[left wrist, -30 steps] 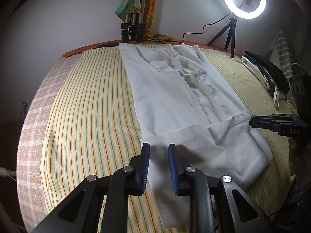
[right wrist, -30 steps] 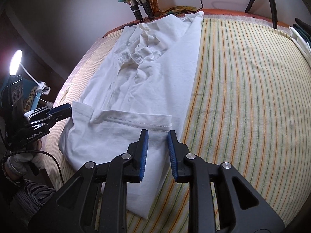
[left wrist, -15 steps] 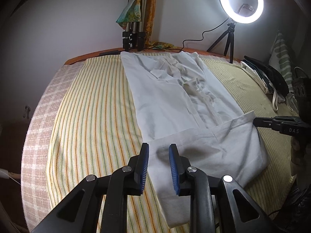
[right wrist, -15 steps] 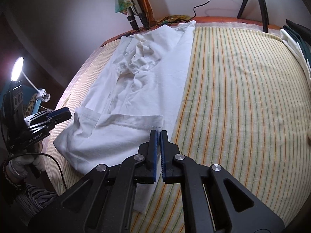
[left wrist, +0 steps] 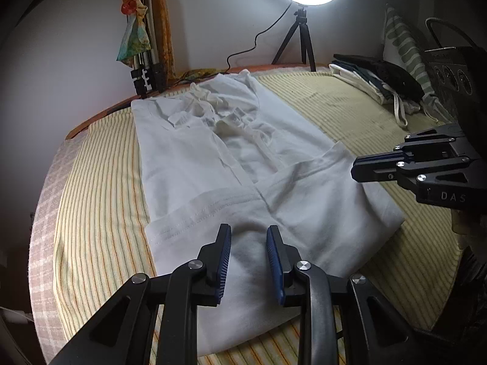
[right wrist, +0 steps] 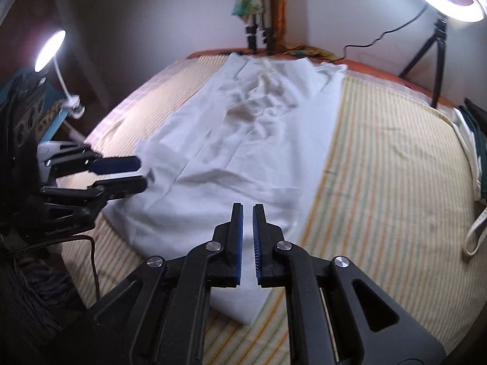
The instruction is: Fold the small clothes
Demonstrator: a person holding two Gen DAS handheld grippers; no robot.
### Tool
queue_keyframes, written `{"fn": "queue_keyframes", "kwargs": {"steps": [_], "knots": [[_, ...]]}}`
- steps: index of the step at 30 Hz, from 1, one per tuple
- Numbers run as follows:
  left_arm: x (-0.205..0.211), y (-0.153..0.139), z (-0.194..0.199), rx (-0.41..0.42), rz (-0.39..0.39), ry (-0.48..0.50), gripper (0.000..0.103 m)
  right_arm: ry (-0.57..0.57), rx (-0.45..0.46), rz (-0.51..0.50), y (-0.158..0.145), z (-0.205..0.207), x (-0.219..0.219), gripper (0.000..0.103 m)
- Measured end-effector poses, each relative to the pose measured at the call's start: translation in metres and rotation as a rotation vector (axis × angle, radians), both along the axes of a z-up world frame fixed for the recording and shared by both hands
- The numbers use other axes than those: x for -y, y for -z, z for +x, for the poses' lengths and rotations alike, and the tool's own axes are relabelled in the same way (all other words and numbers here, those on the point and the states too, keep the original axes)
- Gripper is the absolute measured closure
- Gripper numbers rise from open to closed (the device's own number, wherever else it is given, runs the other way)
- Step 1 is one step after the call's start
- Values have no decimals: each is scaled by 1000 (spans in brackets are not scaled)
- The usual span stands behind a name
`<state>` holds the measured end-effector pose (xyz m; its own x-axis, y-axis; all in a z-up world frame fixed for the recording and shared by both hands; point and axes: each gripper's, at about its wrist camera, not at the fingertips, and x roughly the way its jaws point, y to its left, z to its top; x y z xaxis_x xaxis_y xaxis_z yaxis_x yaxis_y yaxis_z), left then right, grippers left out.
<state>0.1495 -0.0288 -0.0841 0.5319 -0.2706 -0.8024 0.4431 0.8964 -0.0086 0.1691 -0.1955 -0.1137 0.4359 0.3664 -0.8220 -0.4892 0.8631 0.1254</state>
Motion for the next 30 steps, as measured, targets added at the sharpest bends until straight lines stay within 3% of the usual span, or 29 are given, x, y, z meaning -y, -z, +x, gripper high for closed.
{"fn": "queue_keyframes", "kwargs": {"steps": [3, 7, 14, 18, 22, 27, 29, 30], "knots": [[-5, 13, 1, -8, 41, -11, 76, 15, -54, -40, 16, 2, 3, 96], [-25, 15, 6, 1, 34, -44, 66, 50, -107, 13, 20, 8, 21, 99], [-60, 4, 23, 50, 69, -168, 68, 65, -115, 0, 9, 8, 28, 99], [-80, -8, 33, 64, 28, -228, 68, 97, -89, 53, -7, 10, 38, 94], [-81, -20, 34, 63, -55, -208, 68, 90, -78, 149, -21, 16, 42, 93], [-70, -22, 44, 51, -62, -177, 68, 73, -58, 134, -28, 24, 33, 92], [-74, -22, 54, 28, -102, -186, 65, 78, -48, 142, -32, 30, 33, 80], [-77, -22, 60, 17, -126, -192, 63, 79, -41, 152, -33, 35, 35, 67]]}}
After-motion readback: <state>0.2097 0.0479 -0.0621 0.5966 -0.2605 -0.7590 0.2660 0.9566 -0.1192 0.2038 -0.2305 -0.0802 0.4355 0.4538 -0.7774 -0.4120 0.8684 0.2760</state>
